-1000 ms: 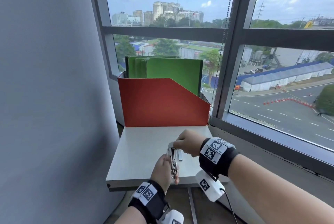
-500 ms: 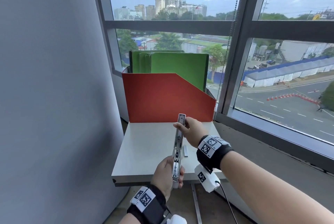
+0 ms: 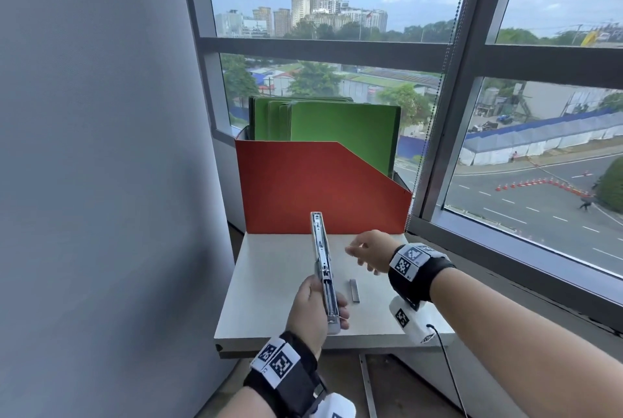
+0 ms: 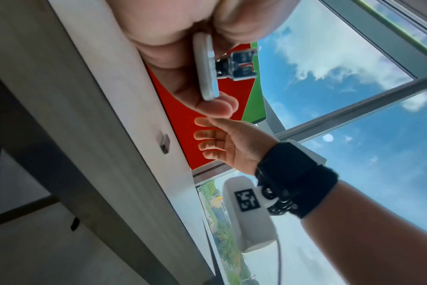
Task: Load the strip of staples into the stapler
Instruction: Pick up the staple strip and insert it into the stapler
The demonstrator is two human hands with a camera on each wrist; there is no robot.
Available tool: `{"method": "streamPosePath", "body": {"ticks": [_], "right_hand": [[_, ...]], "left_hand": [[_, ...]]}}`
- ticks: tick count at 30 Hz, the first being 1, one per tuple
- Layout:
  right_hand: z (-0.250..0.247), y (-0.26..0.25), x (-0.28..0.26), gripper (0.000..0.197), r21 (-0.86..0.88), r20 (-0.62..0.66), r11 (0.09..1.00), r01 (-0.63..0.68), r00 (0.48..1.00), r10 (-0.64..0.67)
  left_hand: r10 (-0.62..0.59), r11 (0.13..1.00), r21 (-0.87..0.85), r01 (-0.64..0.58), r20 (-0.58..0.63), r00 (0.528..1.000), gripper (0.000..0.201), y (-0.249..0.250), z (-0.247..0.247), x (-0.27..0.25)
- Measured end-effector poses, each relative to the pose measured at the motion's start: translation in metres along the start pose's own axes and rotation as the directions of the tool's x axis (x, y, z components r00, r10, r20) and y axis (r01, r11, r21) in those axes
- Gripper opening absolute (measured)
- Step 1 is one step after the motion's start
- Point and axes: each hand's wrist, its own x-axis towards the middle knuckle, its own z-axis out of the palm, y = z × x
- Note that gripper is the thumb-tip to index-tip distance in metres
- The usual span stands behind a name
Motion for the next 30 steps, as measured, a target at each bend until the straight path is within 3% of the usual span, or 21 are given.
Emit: {"method": "streamPosePath", "body": {"ticks": [2, 9, 14, 17, 20, 23, 26, 30], "right_hand": [[-0.011, -0.001, 0.003, 0.03, -0.101, 0.028, 0.995, -0.01, 1.0, 0.013], [0.008, -0.011, 0.004, 0.052, -0.397, 0.212, 0.916, -0.056, 0.966, 0.151], [0.025, -0.003, 0.005, 0.059, -0.427, 0.17, 0.903, -0.047, 0.977, 0.131], [0.026, 0.0, 0.003, 0.045, -0.405, 0.191, 0.914, -0.015, 0.976, 0.101], [0.025, 0.004, -0.003, 0.029, -0.299, 0.227, 0.954, 0.005, 0.972, 0.066], [0.014, 0.004, -0.007, 0.018, 0.068, 0.183, 0.998, -0.019, 0.983, 0.006], [-0.002, -0.005, -0.014, 0.011, 0.413, 0.04, 0.909, 0.056, 0.996, -0.08], [0.001, -0.022, -0.024, 0.009, 0.515, 0.049, 0.845, 0.142, 0.98, -0.194]], "left_hand": [[-0.002, 1.0, 0.018, 0.002, -0.01, 1.0, 0.031, 0.002, -0.005, 0.006], [-0.047, 0.999, -0.008, 0.047, -0.034, 0.998, 0.025, 0.0, -0.015, 0.019], [-0.077, 0.997, 0.006, 0.078, -0.073, 0.994, 0.026, -0.007, -0.014, 0.027], [-0.08, 0.997, 0.01, 0.081, -0.083, 0.993, 0.026, -0.008, -0.012, 0.03], [-0.087, 0.996, 0.001, 0.087, -0.098, 0.991, 0.026, -0.01, -0.008, 0.033], [-0.096, 0.995, -0.021, 0.095, -0.103, 0.99, 0.024, -0.012, -0.005, 0.034], [-0.119, 0.993, -0.028, 0.116, -0.1, 0.988, 0.023, -0.012, -0.003, 0.034], [-0.123, 0.992, -0.016, 0.123, -0.091, 0.988, 0.023, -0.014, -0.001, 0.033]]}}
